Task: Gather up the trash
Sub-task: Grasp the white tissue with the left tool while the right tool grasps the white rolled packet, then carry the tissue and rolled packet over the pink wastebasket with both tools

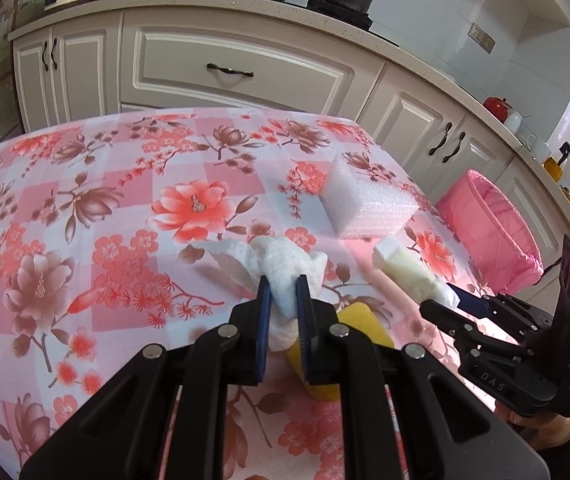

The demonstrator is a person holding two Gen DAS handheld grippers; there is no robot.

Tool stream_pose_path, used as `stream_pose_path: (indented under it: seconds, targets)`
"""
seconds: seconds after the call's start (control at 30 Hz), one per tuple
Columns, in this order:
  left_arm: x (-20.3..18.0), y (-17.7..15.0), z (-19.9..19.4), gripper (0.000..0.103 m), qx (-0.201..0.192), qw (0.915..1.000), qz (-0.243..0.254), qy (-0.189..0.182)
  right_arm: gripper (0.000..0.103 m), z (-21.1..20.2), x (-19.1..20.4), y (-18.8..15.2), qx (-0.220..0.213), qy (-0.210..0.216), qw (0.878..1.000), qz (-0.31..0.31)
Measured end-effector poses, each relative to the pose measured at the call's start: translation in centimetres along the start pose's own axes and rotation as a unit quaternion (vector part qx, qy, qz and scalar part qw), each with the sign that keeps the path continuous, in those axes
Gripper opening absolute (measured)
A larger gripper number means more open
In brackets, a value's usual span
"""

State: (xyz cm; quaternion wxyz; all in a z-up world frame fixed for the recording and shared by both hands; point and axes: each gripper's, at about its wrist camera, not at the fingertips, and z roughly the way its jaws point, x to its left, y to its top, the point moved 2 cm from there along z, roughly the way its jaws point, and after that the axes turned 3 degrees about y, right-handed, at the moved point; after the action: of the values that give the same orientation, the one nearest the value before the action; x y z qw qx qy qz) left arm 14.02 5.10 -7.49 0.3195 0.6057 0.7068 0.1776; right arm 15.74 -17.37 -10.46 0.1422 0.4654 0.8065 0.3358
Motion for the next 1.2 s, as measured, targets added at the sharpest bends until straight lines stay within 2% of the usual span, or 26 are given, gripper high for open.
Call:
stream_pose_path:
  seconds: [0.3, 0.63, 1.2]
  targets:
    - [-2.6, 1.7, -0.8, 0.012, -0.015, 0.9995, 0.026, -0.005, 0.037, -3.0, -2.7, 1.3, -0.038, -0.022, 0.999, 0.018]
    - [-8.3, 4.7, -0.3, 0.012, -0.027, 0.9969, 0.069, -0.027, 0.037, -6.6, -8.8, 2.7, -0.075, -0.07, 0.994, 0.048]
    - [-22.6, 9.2, 2.0, 0.012, -0.039, 0.9826, 0.16, -0.085, 0.037, -11.1, -19.6, 3.3, -0.106, -0.14, 0.979, 0.101]
